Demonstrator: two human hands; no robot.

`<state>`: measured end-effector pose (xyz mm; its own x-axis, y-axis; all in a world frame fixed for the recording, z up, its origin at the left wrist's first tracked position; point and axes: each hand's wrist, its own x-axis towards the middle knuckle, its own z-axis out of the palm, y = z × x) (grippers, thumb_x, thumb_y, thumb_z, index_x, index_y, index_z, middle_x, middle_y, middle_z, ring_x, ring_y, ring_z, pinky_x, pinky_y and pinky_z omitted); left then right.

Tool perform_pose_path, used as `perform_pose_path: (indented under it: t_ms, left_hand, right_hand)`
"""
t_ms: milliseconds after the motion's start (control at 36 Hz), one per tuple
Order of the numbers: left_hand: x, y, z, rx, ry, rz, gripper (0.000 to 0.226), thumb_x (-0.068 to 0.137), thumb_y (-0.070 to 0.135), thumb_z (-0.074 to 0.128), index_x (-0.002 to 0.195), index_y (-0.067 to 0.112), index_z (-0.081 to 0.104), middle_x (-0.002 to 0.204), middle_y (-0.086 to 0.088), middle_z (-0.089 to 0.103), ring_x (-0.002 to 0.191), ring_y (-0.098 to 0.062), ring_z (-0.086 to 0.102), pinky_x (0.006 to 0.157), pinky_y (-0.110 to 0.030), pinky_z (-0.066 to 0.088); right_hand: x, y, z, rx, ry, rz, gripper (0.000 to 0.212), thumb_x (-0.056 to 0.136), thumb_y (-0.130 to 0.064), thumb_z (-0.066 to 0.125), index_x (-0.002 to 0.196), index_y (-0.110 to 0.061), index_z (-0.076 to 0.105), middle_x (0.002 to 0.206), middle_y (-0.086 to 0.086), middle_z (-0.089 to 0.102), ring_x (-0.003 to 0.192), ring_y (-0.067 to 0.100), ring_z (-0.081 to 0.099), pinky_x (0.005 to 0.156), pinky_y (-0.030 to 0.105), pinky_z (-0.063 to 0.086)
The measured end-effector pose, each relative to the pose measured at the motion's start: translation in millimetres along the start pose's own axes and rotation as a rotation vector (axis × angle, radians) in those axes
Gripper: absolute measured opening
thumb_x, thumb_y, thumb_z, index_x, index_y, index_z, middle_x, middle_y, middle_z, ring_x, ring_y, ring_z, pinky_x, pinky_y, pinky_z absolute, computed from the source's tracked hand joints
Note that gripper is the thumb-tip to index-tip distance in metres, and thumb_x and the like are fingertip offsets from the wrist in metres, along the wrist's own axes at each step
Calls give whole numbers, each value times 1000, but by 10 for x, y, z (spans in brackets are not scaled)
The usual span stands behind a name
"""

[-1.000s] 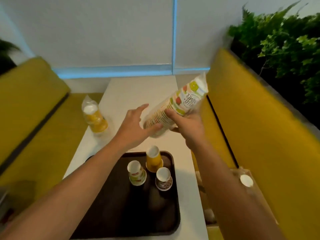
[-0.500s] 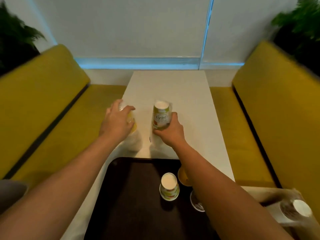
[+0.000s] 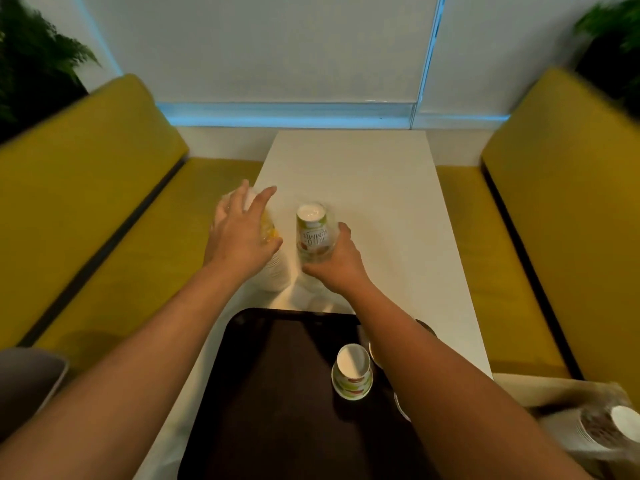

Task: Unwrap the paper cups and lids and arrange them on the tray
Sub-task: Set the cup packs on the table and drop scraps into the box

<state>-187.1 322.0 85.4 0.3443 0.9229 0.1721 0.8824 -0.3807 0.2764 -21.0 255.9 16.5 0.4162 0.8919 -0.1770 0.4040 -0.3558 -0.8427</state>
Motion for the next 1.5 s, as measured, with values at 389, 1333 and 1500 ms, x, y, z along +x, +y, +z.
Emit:
perform_pose_path:
  t_ms: [389, 1333, 1500]
  left_hand:
    - [-926, 1506, 87, -490, 210, 396, 52, 94, 27, 71, 142, 24, 52, 137, 3, 50, 124, -14, 52, 101, -25, 43]
    - [-2174, 3690, 2169, -425, -749, 401, 71, 97, 54, 64, 157, 47, 25, 160, 15, 30, 143, -13, 41, 112, -40, 48]
    - [-2180, 3657, 2162, -464, -787, 301, 77, 93, 56, 69, 156, 48, 25, 161, 12, 31, 146, -17, 41, 113, -46, 48]
  right_hand:
    - [-1016, 267, -1646, -54, 333, -186, 55, 99, -15, 64, 151, -21, 48, 159, 1, 44, 149, 17, 39, 121, 34, 36]
    - [-1970, 4063, -3021, -349, 249, 466, 52, 98, -29, 67, 145, -20, 48, 150, 15, 48, 133, 38, 53, 104, 48, 51]
    - [-2212, 3703, -3410, -57, 433, 458, 61, 91, -30, 79, 141, -26, 44, 131, 13, 55, 114, 35, 61, 84, 44, 58]
